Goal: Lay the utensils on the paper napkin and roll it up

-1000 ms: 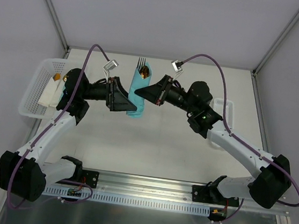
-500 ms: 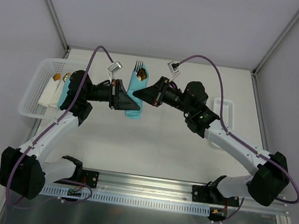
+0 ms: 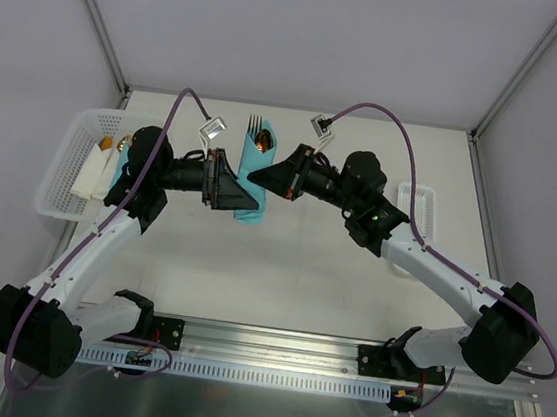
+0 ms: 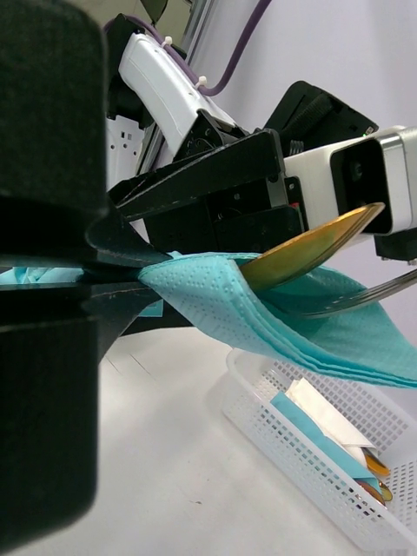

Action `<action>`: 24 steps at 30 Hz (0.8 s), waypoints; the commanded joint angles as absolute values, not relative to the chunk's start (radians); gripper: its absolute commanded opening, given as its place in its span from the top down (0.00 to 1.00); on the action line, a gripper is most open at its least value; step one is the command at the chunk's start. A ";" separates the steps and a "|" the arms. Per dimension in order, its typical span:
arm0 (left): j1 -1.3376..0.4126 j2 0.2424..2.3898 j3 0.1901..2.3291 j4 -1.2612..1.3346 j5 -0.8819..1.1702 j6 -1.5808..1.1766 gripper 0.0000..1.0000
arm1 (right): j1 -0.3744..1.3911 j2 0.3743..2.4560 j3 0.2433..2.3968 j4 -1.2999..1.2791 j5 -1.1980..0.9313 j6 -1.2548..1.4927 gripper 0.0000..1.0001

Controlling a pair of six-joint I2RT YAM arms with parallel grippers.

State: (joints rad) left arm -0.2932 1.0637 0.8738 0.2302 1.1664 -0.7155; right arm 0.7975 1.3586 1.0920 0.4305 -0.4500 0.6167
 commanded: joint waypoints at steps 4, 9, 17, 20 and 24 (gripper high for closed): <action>-0.290 1.058 0.942 0.232 1.155 -0.687 0.54 | 0.796 1.301 1.103 0.499 -0.449 0.607 1.00; -0.284 1.062 0.939 0.244 1.138 -0.699 0.60 | 0.796 1.287 1.086 0.509 -0.449 0.609 1.00; -0.278 1.058 0.940 0.274 1.140 -0.730 0.63 | 0.795 1.293 1.085 0.521 -0.442 0.614 1.00; -0.276 1.054 0.933 0.299 1.135 -0.758 0.65 | 0.795 1.298 1.083 0.529 -0.443 0.621 1.00; -0.272 1.051 0.934 0.304 1.127 -0.769 0.52 | 0.793 1.292 1.074 0.529 -0.442 0.621 1.00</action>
State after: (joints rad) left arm -0.2859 1.0649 0.9035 0.2520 1.1397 -0.7452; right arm 0.7959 1.3289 1.0813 0.4366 -0.4480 0.6197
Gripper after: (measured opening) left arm 0.448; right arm 0.050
